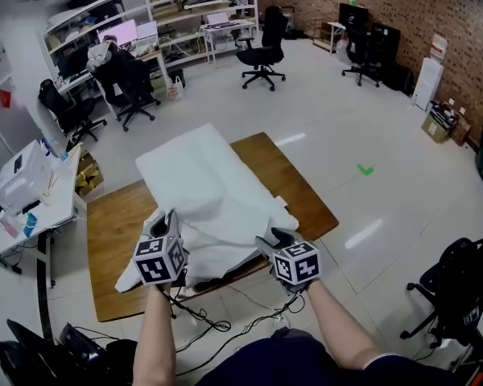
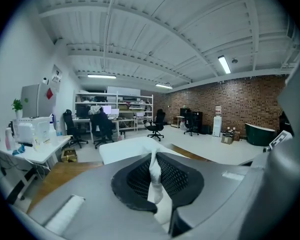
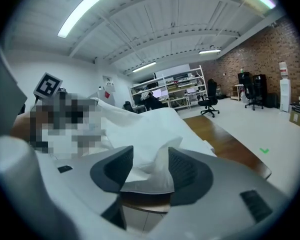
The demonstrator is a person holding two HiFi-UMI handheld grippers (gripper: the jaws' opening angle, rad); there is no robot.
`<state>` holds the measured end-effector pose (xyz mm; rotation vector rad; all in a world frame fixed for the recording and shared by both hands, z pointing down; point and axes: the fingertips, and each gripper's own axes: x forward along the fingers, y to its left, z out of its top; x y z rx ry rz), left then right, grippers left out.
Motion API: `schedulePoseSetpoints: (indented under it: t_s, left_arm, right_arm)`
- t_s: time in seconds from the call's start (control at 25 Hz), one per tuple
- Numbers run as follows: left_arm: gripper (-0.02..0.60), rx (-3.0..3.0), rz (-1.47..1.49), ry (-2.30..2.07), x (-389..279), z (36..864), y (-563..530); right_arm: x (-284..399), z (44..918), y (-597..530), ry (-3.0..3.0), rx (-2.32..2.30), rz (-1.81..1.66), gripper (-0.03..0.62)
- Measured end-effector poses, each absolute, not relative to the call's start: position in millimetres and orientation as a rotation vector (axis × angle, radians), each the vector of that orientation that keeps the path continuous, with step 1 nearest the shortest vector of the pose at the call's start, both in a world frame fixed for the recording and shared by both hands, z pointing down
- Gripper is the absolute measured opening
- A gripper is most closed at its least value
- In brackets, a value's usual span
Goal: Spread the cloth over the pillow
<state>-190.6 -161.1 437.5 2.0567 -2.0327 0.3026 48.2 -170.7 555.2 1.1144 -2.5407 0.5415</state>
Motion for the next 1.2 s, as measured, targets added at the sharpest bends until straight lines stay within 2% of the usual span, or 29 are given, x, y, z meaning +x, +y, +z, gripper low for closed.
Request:
schedulePoseSetpoints:
  t_s: [0.08,0.16,0.52,0.88,1.0,1.04,1.12,1.2]
  left_arm:
    - [0.02,2.049,0.303,-2.053,-196.1,431.1,-160.6]
    - [0.021,2.043,0.301,-2.078,-203.9,423.5,-159.7]
    - [0.02,2.032,0.293,-2.162,-230.0,390.7,-167.8]
    - [0.02,2.066,0.299,-2.179,-230.9,371.9,-171.3]
    - [0.02,2.072,0.306,-2.176,-231.5,370.9,-168.9]
    - [0.02,2.073,0.31,-2.176,-231.8,370.7,-168.6]
    - [0.02,2.072,0.319,-2.177,-233.4,371.7,-167.6]
    - [0.02,2.07,0.325,-2.176,-236.5,374.4,-165.7]
  right_arm:
    - [42.2,560.9,-171.4,-2.539,1.106,0.549,0.235]
    - [35.2,563.9,-169.4,-2.549,1.092,0.556,0.267]
    - [-1.0,551.4,-160.1,-2.62,0.977,0.46,0.267]
    - [-33.6,570.7,-136.7,-2.625,0.859,0.537,0.262]
    - [-35.1,563.9,-146.5,-2.63,0.916,0.541,0.213]
    - [-34.0,561.1,-150.3,-2.627,0.935,0.535,0.182]
    - [-30.9,555.7,-156.9,-2.621,0.977,0.507,0.074]
    - [-28.3,549.2,-161.3,-2.627,1.006,0.467,0.03]
